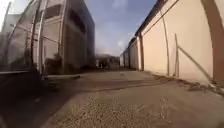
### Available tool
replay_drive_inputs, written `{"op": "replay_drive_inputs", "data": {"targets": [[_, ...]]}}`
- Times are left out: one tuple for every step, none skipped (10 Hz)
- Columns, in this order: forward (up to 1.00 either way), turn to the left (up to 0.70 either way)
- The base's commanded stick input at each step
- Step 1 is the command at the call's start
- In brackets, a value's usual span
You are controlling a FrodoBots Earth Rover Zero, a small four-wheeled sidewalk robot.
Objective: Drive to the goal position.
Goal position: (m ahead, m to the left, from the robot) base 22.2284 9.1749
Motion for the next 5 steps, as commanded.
{"op": "replay_drive_inputs", "data": {"targets": [[1.0,0.0],[1.0,0.0],[1.0,0.0],[1.0,0.0],[1.0,0.0]]}}
